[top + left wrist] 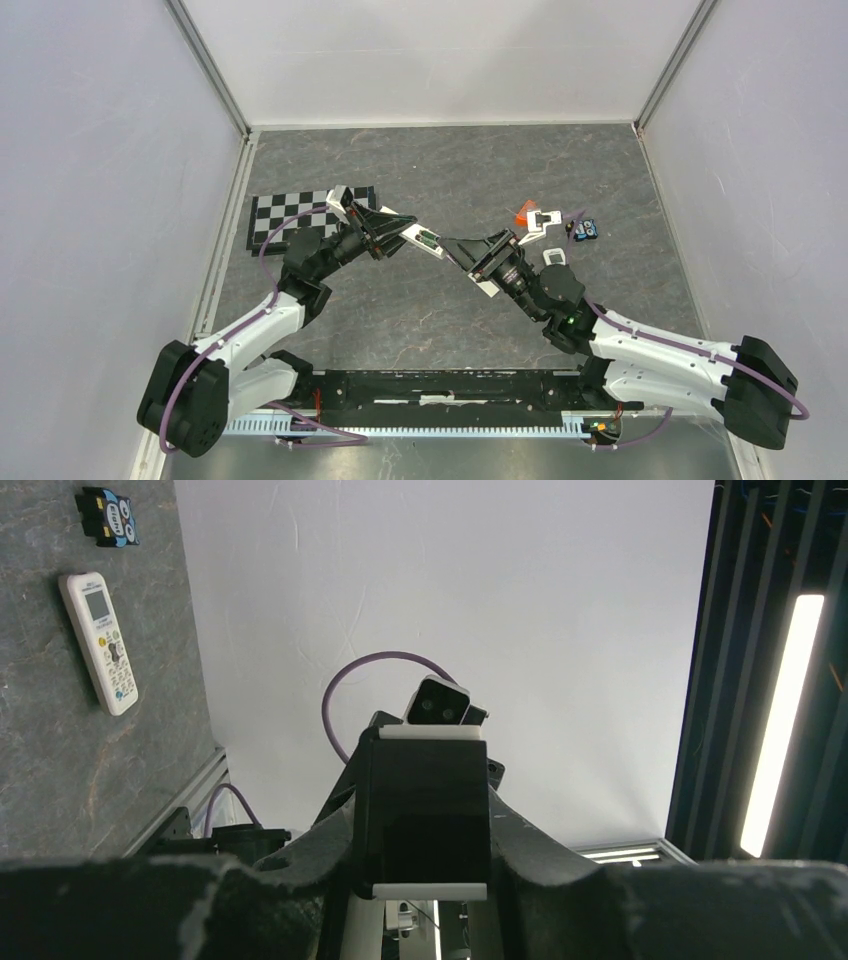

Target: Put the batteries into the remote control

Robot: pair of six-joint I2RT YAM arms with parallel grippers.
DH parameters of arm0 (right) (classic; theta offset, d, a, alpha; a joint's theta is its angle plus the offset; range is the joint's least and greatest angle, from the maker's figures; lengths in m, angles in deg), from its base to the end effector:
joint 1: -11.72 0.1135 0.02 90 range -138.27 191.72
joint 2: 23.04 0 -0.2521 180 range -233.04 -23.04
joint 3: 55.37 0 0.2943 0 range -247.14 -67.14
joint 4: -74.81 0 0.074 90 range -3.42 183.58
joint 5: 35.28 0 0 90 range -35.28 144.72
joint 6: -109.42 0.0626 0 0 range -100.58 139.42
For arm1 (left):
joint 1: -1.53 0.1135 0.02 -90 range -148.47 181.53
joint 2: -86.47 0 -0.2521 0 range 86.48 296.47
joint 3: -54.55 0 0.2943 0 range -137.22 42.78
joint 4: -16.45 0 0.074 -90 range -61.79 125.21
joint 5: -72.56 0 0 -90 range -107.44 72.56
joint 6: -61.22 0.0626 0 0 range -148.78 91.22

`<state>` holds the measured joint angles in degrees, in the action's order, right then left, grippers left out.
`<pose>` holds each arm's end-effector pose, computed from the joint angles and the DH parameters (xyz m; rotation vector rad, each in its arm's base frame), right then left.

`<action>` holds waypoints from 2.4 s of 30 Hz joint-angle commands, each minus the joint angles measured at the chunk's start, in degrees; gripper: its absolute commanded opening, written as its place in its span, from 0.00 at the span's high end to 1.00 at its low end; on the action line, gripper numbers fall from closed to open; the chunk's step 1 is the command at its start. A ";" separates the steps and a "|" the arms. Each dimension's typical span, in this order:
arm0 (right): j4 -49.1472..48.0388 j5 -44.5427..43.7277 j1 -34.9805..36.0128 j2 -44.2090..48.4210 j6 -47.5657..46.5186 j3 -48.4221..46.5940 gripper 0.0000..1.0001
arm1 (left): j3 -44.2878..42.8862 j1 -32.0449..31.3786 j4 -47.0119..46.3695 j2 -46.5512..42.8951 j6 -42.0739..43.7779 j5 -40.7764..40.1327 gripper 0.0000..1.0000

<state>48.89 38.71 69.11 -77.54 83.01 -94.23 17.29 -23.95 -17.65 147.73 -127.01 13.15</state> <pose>0.1703 0.2342 0.2633 0.3485 1.5512 1.5255 0.2513 -0.1550 0.2373 -0.5719 1.7298 -2.0466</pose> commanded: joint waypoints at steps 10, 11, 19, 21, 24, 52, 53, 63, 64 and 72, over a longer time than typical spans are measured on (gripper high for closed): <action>-2.79 -2.47 0.09 3.29 -0.97 1.44 0.10 | -1.95 -0.14 -2.41 -1.37 2.09 0.83 0.98; -3.49 -2.35 0.08 3.20 -1.14 1.56 0.10 | -1.93 -0.18 -2.39 -1.39 2.09 0.88 0.98; -3.05 -1.82 0.04 0.15 -0.53 -0.65 0.19 | -1.88 -0.18 -2.31 -1.58 2.35 1.21 0.98; -3.09 -1.79 0.07 -0.33 -0.11 -0.94 0.24 | -1.92 -0.16 -2.31 -1.69 2.35 1.31 0.98; -3.47 -1.88 0.03 -0.85 0.23 -1.13 0.28 | -1.88 -0.16 -2.43 -1.79 2.48 1.49 0.98; 23.23 -4.09 -0.86 -4.41 -18.86 -10.64 0.49 | -5.51 -0.10 1.58 -6.39 16.90 4.76 0.98; 24.84 -4.41 -1.08 -3.72 -20.20 -10.74 0.49 | -5.51 -0.15 3.39 -6.82 18.19 4.47 0.98; 27.91 0.39 -2.07 5.18 -36.37 -12.01 0.14 | -4.40 -0.11 19.88 -11.23 32.09 -3.18 0.98; 28.54 1.05 -2.16 5.36 -37.55 -12.52 0.12 | -3.88 -0.19 20.19 -10.89 32.81 -4.06 0.98; 34.98 2.96 -2.40 3.77 -40.21 -15.36 0.08 | 2.53 -3.76 14.88 -2.81 31.59 -11.10 0.98</action>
<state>80.51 39.50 67.06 -73.04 46.29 -107.21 17.09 -25.35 0.20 141.26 -98.10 7.84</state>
